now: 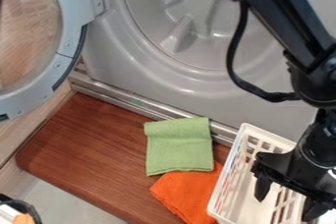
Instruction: Put the green cloth in the white basket
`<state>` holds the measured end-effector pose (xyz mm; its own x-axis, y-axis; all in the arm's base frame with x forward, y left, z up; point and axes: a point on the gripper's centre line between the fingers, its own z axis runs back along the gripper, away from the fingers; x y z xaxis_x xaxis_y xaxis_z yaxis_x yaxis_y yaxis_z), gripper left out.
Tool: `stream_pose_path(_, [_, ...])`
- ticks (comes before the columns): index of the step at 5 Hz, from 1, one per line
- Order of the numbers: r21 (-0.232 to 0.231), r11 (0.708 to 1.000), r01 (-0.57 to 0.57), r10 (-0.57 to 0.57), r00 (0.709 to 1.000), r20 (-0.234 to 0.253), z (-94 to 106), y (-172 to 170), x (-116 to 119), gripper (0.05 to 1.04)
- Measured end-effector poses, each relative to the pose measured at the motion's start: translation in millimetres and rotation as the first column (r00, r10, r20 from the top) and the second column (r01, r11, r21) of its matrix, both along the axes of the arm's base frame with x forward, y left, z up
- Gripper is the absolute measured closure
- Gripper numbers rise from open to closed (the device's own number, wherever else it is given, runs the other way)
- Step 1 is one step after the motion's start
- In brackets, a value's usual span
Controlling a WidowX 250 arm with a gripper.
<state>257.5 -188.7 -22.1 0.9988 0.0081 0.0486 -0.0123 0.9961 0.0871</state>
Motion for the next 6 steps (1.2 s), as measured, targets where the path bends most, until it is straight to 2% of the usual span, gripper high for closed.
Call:
stream_pose_path(1, [0.017,1.000,-0.001,0.002,1.000,-0.021,-8.8,2,-3,0.083])
stream_pose_path(3, [0.016,1.000,0.001,-0.001,1.000,-0.023,-10.0,3,-4,0.083])
stream_pose_path(4, [-0.019,0.998,0.058,-0.057,0.998,0.029,3.8,5,-4,0.083])
stream_pose_path(5, [-0.165,0.980,0.108,-0.081,0.983,0.165,42.5,11,6,0.082])
stream_pose_path(6, [-0.210,0.967,0.142,-0.098,0.974,0.206,58.6,24,11,0.082])
